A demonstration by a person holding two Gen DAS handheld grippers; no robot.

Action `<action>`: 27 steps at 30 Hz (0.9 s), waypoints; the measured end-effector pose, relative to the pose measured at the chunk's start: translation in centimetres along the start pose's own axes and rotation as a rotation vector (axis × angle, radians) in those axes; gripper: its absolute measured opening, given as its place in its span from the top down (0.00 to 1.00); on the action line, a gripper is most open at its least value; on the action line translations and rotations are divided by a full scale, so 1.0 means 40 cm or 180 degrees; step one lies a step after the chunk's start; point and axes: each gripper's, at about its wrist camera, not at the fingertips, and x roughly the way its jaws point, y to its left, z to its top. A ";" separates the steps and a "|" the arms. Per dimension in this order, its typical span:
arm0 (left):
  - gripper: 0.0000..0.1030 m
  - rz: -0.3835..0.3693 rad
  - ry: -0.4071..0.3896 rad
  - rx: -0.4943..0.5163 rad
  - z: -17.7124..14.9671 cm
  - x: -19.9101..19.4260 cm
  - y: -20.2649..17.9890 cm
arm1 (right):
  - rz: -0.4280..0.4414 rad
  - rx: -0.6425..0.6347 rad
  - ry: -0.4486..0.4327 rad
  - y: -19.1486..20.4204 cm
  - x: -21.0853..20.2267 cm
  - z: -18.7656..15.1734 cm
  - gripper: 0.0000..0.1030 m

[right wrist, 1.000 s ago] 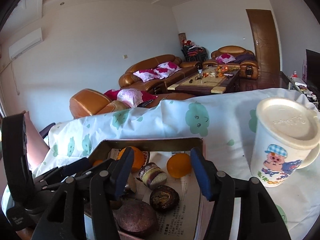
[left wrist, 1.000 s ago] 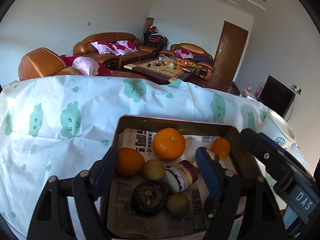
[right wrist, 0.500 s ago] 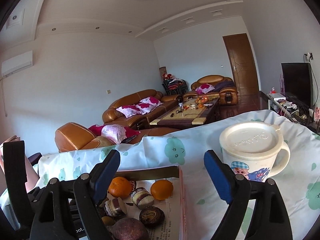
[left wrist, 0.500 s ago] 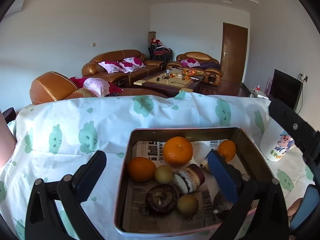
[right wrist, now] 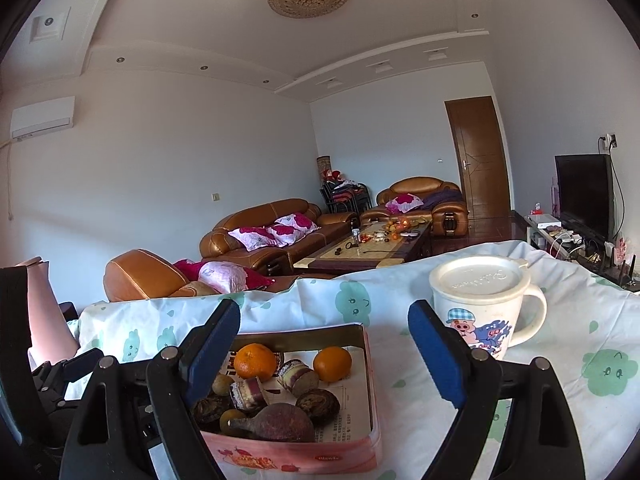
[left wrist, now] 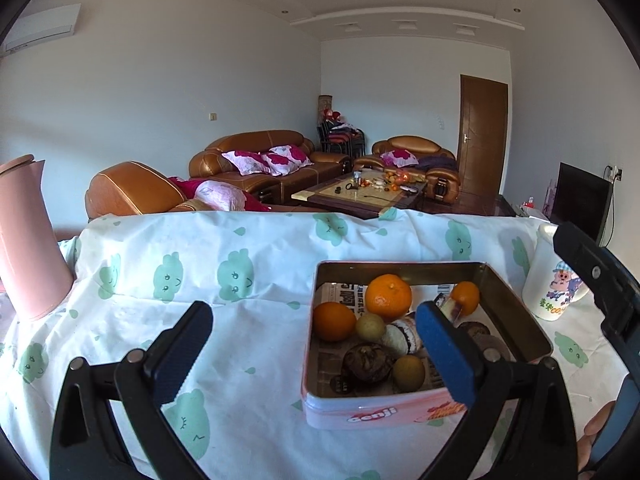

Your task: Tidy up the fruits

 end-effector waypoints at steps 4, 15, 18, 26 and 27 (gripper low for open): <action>0.00 0.0026 -0.0096 0.0069 -0.012 -0.037 -0.001 | -0.0049 -0.0006 -0.0066 0.003 -0.039 -0.005 0.15; 0.00 0.0086 -0.0229 0.0083 -0.023 -0.079 -0.003 | -0.0125 -0.0189 -0.0259 0.033 -0.081 -0.011 0.15; 0.00 0.0095 -0.0232 0.0072 -0.023 -0.081 -0.002 | -0.0135 -0.0214 -0.0295 0.040 -0.091 -0.013 0.15; 0.00 0.0106 -0.0233 0.0071 -0.023 -0.082 -0.002 | -0.0151 -0.0192 -0.0303 0.038 -0.097 -0.013 0.14; 0.00 0.0106 -0.0234 0.0071 -0.023 -0.082 -0.002 | -0.0152 -0.0190 -0.0302 0.037 -0.097 -0.013 0.14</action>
